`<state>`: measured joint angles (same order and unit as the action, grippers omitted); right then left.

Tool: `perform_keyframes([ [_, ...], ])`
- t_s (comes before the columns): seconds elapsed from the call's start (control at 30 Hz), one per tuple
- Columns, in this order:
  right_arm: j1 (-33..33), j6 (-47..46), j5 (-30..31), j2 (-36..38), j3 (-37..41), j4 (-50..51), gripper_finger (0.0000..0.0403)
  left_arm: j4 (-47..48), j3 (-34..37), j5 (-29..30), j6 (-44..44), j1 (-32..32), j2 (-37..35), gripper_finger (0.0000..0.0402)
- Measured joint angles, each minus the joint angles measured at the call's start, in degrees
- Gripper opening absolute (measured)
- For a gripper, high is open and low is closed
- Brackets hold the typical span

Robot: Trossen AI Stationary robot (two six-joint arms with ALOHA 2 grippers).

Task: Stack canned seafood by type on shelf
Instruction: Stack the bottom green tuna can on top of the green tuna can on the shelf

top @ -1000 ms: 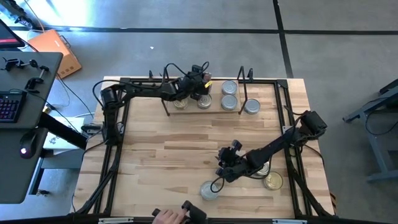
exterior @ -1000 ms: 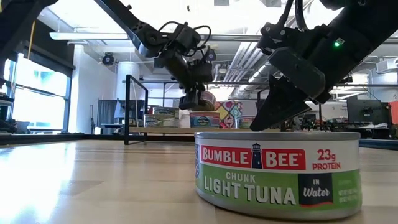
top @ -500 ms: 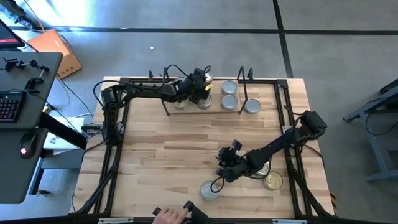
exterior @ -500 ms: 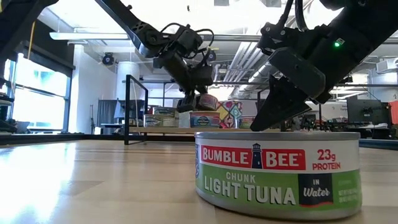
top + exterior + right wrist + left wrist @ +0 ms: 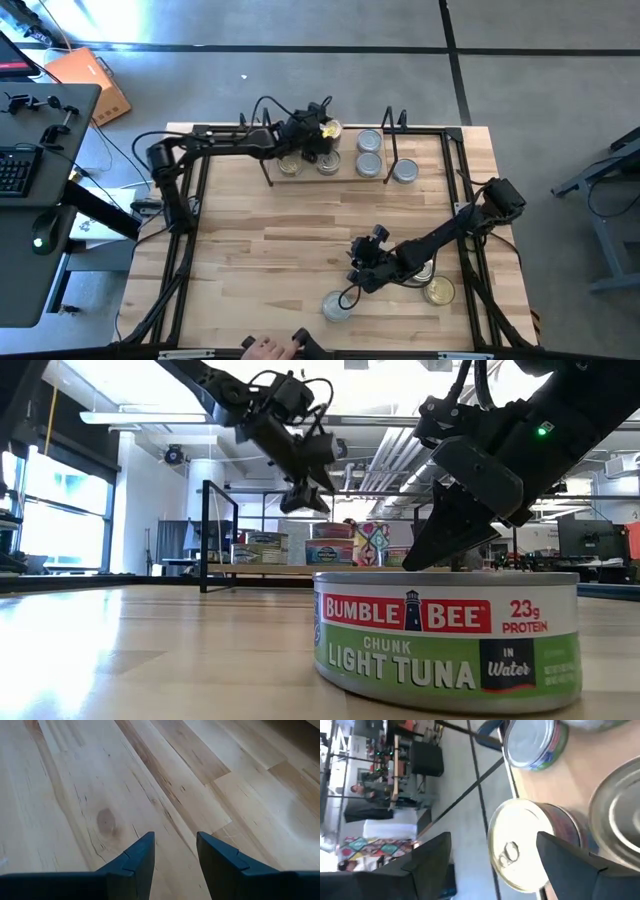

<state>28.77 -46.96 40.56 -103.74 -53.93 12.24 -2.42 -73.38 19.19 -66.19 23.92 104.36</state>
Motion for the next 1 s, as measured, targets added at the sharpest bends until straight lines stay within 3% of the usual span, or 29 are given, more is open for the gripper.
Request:
perform_keyframes([
  [0.2, -0.02, -0.15, 0.0, 0.0, 0.0, -0.01, 0.0139, 4.54, -0.02, -2.67, 3.77, 0.0, -2.67, 0.0287],
  [0.33, 0.0, -0.09, 0.03, 0.0, 0.0, -0.02, 0.0139, 7.28, -0.01, -5.55, 11.31, 0.0, -5.46, 0.0287],
  [0.6, 3.64, 1.9, 7.75, -0.02, 2.03, -2.36, 0.0139, 18.77, 3.17, -22.54, 33.05, -3.24, -15.84, 0.0266],
  [0.8, 5.41, 3.6, 6.27, -0.04, 4.53, -9.55, 0.015, 15.54, 15.74, -20.3, 39.58, -15.19, -24.58, 0.0207],
  [1.0, 5.57, 10.8, -2.48, -0.04, -0.44, -8.61, 0.0212, 2.11, 29.4, -12.99, 48.88, -31.06, -30.88, 0.0153],
])
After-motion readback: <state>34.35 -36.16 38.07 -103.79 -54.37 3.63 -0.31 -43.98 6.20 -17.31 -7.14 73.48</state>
